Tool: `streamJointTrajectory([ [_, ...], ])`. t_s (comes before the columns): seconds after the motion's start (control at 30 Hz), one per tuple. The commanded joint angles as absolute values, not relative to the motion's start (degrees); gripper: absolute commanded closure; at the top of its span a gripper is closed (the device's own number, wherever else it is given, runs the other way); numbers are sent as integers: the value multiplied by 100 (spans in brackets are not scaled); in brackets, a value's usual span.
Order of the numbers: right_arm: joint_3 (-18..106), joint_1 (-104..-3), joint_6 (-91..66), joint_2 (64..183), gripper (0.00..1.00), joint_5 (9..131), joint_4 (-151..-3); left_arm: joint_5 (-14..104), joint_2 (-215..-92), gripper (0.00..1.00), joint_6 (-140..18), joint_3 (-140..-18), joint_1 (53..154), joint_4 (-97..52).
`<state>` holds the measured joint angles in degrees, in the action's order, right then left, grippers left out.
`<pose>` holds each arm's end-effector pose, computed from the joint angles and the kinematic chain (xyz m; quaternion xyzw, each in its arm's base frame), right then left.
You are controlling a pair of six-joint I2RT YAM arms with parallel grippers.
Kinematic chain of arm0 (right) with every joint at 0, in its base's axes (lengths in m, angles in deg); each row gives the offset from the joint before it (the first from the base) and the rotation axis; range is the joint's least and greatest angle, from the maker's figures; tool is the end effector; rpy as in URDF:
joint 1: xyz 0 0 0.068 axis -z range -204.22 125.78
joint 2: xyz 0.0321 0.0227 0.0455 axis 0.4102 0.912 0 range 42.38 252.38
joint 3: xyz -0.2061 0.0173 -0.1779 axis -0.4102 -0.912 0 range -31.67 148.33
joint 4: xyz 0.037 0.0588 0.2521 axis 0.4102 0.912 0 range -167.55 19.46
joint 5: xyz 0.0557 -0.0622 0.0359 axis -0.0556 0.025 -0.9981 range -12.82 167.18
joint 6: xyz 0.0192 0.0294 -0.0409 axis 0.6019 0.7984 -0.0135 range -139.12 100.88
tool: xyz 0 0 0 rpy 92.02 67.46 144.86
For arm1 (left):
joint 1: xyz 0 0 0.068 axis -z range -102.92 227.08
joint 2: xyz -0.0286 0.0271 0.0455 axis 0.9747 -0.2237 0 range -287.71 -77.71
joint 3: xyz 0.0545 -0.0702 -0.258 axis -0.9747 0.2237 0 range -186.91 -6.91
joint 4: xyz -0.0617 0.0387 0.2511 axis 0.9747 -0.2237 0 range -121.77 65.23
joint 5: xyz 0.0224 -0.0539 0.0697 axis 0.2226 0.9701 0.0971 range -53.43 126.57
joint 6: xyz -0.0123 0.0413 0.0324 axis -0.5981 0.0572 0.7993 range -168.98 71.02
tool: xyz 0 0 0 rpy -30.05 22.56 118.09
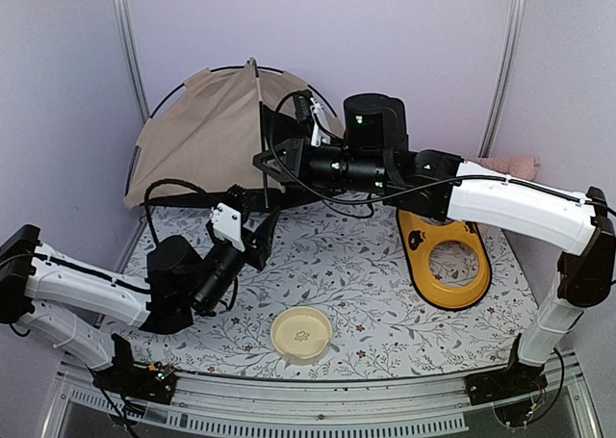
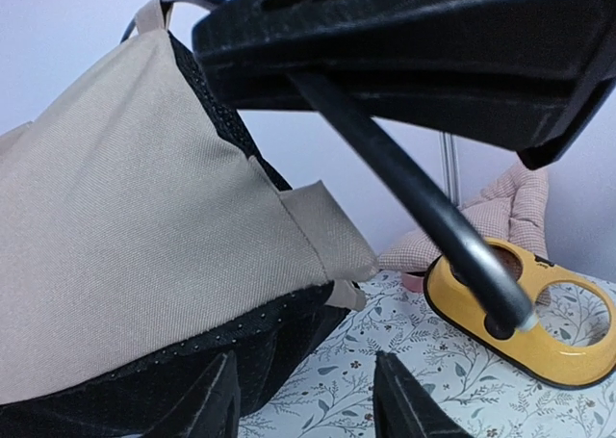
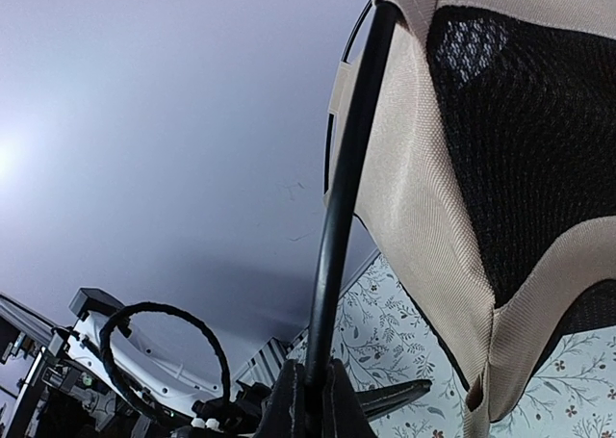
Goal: Set up the pet tent
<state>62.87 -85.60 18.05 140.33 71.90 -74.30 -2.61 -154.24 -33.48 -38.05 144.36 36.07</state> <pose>0.1951 0.3645 0.4076 -0.1865 0.7231 0.5258 0.4072 0.1255 -0.2415 0.2651 0.1771 0.6044 -0.1447 0.7631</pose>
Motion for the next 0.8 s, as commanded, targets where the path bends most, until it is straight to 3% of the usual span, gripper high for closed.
streamJointTrajectory([
  [0.0,6766,-8616,1656,14082,100,7309,-7755,-230,-15566,50,-3135,-3980,14445,3937],
  [0.27,6935,-8685,1855,14226,100,7516,-7616,-560,-15962,39,-2624,-4328,14454,4447],
  [0.53,7003,-8756,1911,14307,100,7651,-7596,-720,-16096,47,-2326,-4476,14437,4905],
  [0.77,7131,-8785,1911,14388,100,7652,-7540,-698,-16123,63,-2338,-4431,14372,4927],
])
